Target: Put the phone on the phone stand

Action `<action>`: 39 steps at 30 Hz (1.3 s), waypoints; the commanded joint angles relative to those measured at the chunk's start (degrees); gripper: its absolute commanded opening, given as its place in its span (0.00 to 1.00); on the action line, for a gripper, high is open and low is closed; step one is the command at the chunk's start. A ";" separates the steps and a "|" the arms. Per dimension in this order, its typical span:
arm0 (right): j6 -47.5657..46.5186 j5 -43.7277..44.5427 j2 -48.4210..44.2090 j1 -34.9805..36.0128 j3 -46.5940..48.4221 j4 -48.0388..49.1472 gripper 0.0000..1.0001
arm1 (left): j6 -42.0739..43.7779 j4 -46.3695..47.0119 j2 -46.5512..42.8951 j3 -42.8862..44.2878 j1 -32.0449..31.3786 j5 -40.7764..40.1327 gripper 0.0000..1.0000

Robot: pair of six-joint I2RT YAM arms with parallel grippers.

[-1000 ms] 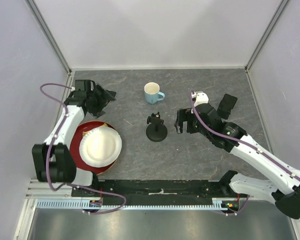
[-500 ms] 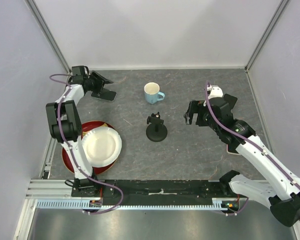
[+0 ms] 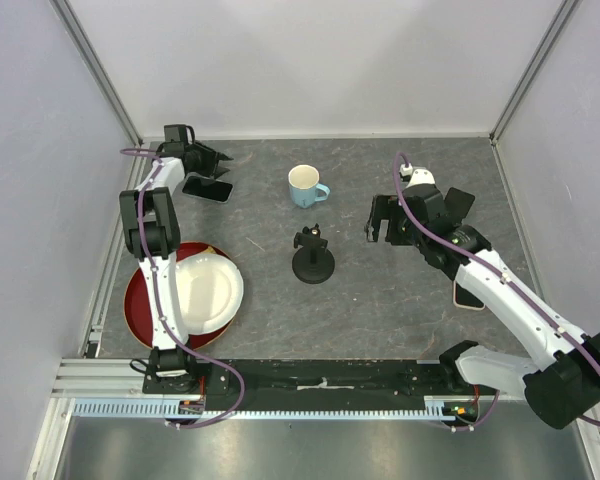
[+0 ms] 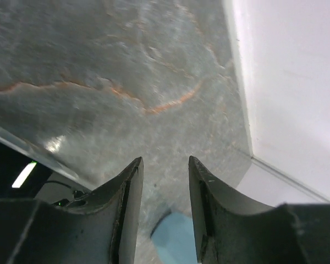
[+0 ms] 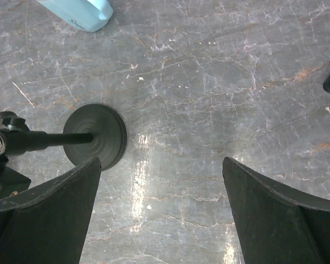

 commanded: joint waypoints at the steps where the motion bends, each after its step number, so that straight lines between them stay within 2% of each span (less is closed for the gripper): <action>1: -1.70 -2.57 1.75 -1.55 3.61 5.82 0.98 | -5.41 -4.61 4.95 4.97 -1.28 -3.13 0.45; 7: -4.08 -9.06 6.58 -4.45 5.98 6.88 0.98 | -2.95 -13.48 4.70 5.07 -2.60 -10.43 0.44; 10: -3.81 -16.08 9.13 -5.59 8.17 6.62 0.98 | 0.03 -16.73 3.03 1.56 -2.60 -11.92 0.43; 13: -3.46 -19.44 10.72 -5.77 9.84 6.36 0.98 | 3.28 -19.63 1.27 -1.96 -2.07 -12.63 0.43; 18: -1.71 -25.07 10.11 -5.77 8.80 7.41 0.98 | 9.17 -19.73 -4.78 -10.73 -0.84 -13.68 0.46; 25: -0.56 -28.15 7.04 -5.77 5.89 8.56 0.98 | 18.57 -22.19 -11.81 -15.23 0.83 -13.15 0.50; 28: -1.08 -27.97 6.25 -5.77 5.63 8.29 0.98 | 22.52 -21.84 -16.46 -18.05 1.35 -13.50 0.55; 37: -2.40 -27.18 5.37 -5.77 5.45 6.45 0.98 | 33.69 -15.96 -31.68 -26.13 2.23 -18.78 0.77; 39: -2.67 -26.74 5.02 -5.77 5.89 5.74 0.98 | 35.80 -15.25 -34.67 -26.93 2.59 -20.88 0.95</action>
